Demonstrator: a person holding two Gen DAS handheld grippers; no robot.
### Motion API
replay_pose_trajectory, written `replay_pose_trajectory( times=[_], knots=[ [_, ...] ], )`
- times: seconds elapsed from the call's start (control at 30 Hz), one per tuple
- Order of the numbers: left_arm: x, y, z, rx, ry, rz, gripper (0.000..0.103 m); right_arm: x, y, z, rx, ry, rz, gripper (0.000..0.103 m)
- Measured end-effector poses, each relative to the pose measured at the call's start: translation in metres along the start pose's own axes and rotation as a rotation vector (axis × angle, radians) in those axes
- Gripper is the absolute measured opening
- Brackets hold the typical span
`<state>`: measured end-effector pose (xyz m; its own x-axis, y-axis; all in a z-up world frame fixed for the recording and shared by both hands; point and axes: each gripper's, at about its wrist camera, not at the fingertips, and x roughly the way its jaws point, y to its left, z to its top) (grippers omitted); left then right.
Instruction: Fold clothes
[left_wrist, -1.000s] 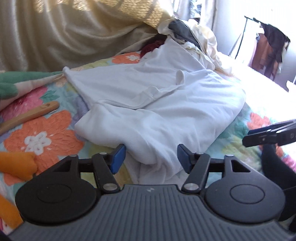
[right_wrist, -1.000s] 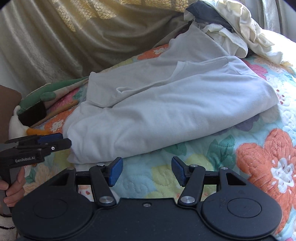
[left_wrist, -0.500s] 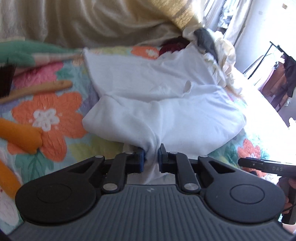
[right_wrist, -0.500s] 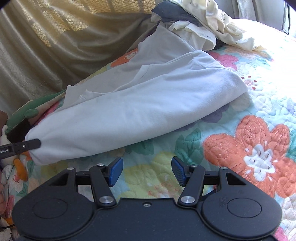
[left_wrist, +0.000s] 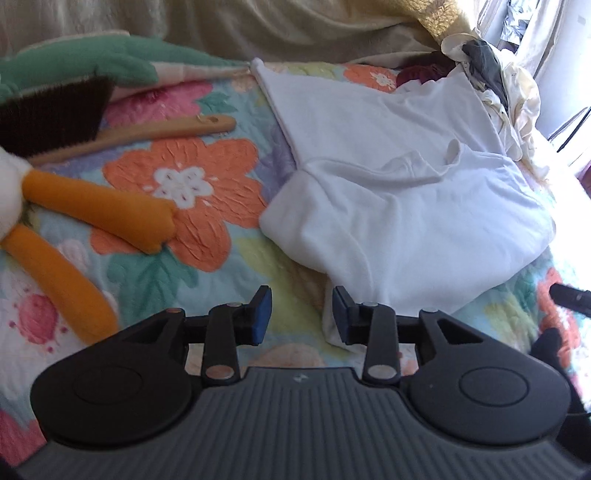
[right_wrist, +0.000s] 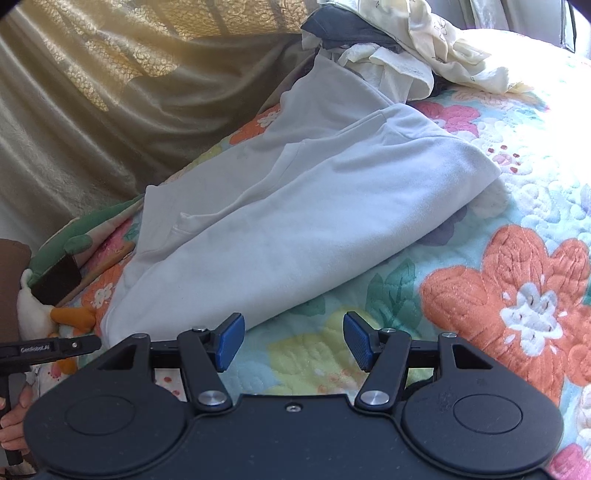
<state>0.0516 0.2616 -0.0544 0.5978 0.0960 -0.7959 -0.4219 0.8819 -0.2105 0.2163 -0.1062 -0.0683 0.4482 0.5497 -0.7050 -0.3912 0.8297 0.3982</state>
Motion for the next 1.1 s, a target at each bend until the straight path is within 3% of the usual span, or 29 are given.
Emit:
replay_pose_trajectory(
  times=[0.13, 0.23, 0.3, 0.43, 0.53, 0.6, 0.63, 0.67, 0.7, 0.73, 0.8, 1.0, 1.03, 1.07, 1.1],
  knots=[
    [-0.006, -0.002, 0.004, -0.008, -0.018, -0.1, 0.041, 0.004, -0.008, 0.022, 0.076, -0.057, -0.021, 0.065],
    [-0.005, -0.027, -0.001, 0.134, -0.073, -0.065, 0.053, 0.001, -0.018, 0.037, 0.12, -0.067, -0.044, 0.065],
    [-0.001, -0.045, -0.008, 0.232, -0.09, -0.046, 0.057, -0.007, -0.029, 0.044, 0.145, -0.106, -0.106, 0.065],
    [0.018, -0.06, -0.016, 0.274, -0.025, -0.099, 0.068, -0.006, -0.062, 0.059, 0.218, -0.112, -0.11, 0.065],
    [0.041, -0.036, -0.013, 0.044, 0.079, -0.213, 0.074, 0.003, -0.091, 0.065, 0.301, -0.113, -0.158, 0.065],
    [0.05, -0.016, -0.012, -0.107, 0.089, -0.285, 0.074, 0.013, -0.111, 0.065, 0.369, -0.102, -0.152, 0.065],
    [0.054, -0.009, -0.012, -0.131, 0.077, -0.329, 0.072, 0.017, -0.117, 0.064, 0.388, -0.099, -0.136, 0.065],
    [0.056, -0.007, -0.012, -0.115, 0.044, -0.363, 0.063, 0.025, -0.122, 0.064, 0.378, -0.096, -0.103, 0.066],
    [0.06, -0.009, -0.012, -0.094, 0.004, -0.343, 0.056, 0.034, -0.127, 0.063, 0.365, -0.092, -0.069, 0.067],
    [0.065, -0.014, -0.012, -0.075, 0.005, -0.271, 0.043, 0.041, -0.128, 0.061, 0.36, -0.102, -0.061, 0.067],
    [0.073, -0.022, -0.01, -0.074, 0.048, -0.256, 0.043, 0.058, -0.133, 0.055, 0.393, -0.122, -0.061, 0.067],
    [0.076, -0.029, -0.011, -0.095, 0.023, -0.26, 0.05, 0.074, -0.138, 0.067, 0.378, -0.242, -0.054, 0.067],
    [0.076, -0.034, -0.01, -0.052, 0.02, -0.23, 0.042, 0.077, -0.136, 0.07, 0.343, -0.243, -0.049, 0.061],
    [0.075, -0.04, -0.009, -0.011, 0.018, -0.203, 0.032, 0.079, -0.135, 0.072, 0.306, -0.243, -0.043, 0.024],
    [0.071, -0.044, -0.008, 0.007, 0.013, -0.198, 0.026, 0.079, -0.13, 0.074, 0.256, -0.24, -0.058, 0.018]
  ],
)
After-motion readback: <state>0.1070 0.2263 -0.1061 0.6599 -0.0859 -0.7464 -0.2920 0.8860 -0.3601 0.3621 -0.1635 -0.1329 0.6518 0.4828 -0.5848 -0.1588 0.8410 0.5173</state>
